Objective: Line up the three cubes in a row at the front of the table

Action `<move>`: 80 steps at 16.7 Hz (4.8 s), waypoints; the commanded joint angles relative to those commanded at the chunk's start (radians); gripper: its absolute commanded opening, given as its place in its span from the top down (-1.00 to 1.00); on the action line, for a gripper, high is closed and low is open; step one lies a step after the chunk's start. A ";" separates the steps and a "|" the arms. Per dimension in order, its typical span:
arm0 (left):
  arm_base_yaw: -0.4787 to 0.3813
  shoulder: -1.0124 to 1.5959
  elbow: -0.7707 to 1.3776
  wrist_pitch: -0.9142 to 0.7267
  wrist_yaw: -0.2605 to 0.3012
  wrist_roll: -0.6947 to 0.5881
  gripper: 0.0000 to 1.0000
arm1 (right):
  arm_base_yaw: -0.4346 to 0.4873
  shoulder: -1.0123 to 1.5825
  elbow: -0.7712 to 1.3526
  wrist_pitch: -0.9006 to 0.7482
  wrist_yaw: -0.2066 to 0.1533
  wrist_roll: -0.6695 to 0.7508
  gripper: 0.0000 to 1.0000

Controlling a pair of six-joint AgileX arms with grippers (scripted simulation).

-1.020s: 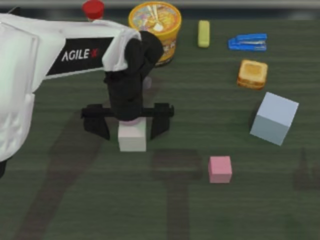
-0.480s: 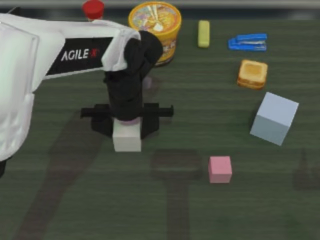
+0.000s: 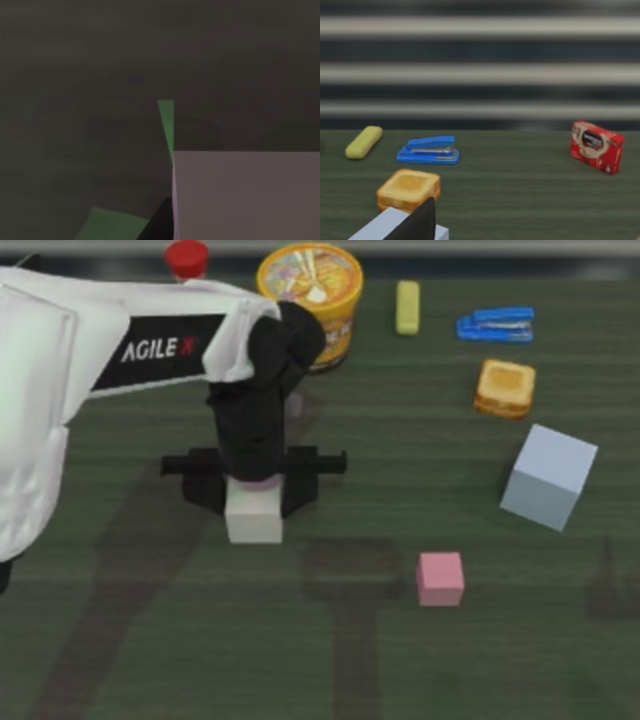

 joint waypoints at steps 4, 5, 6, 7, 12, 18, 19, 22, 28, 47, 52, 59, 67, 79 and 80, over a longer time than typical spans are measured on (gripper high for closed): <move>0.001 -0.027 0.018 -0.029 -0.008 0.005 1.00 | 0.000 0.000 0.000 0.000 0.000 0.000 -1.00; 0.002 -0.033 0.036 -0.053 -0.008 0.005 1.00 | 0.000 0.000 0.000 0.000 0.000 0.000 -1.00; 0.003 -0.042 0.057 -0.085 -0.008 0.006 1.00 | 0.000 0.000 0.000 0.000 0.000 0.000 -1.00; 0.005 -0.053 0.081 -0.123 -0.008 0.006 1.00 | 0.000 0.000 0.000 0.000 0.000 0.000 -1.00; 0.017 -0.098 0.165 -0.248 -0.009 0.004 1.00 | 0.000 0.000 0.000 0.000 0.000 0.000 -1.00; -0.020 -0.094 0.172 -0.254 -0.010 -0.027 1.00 | 0.000 0.000 0.000 0.000 0.000 0.000 -1.00; -0.044 -0.093 0.179 -0.260 -0.010 -0.052 1.00 | 0.000 0.000 0.000 0.000 0.000 0.000 -1.00; -0.139 -0.093 0.199 -0.286 -0.013 -0.146 1.00 | 0.000 0.000 0.000 0.000 0.000 0.000 -1.00; -0.304 -0.102 0.234 -0.325 -0.018 -0.318 1.00 | 0.000 0.000 0.000 0.000 0.000 0.000 -1.00; -0.311 -0.053 0.035 -0.076 -0.017 -0.324 0.85 | 0.000 0.000 0.000 0.000 0.000 0.000 -1.00; -0.311 -0.053 0.035 -0.076 -0.017 -0.324 0.10 | 0.000 0.000 0.000 0.000 0.000 0.000 -1.00; -0.311 -0.053 0.035 -0.076 -0.017 -0.324 -0.96 | 0.000 0.000 0.000 0.000 0.000 0.000 -1.00; -0.311 -0.053 0.035 -0.076 -0.017 -0.324 -1.00 | 0.000 0.000 0.000 0.000 0.000 0.000 -1.00; -0.293 -0.114 0.218 -0.320 -0.018 -0.329 -1.00 | 0.000 0.000 0.000 0.000 0.000 0.000 -1.00; -0.293 -0.114 0.218 -0.320 -0.018 -0.329 -1.00 | 0.000 0.000 0.000 0.000 0.000 0.000 -1.00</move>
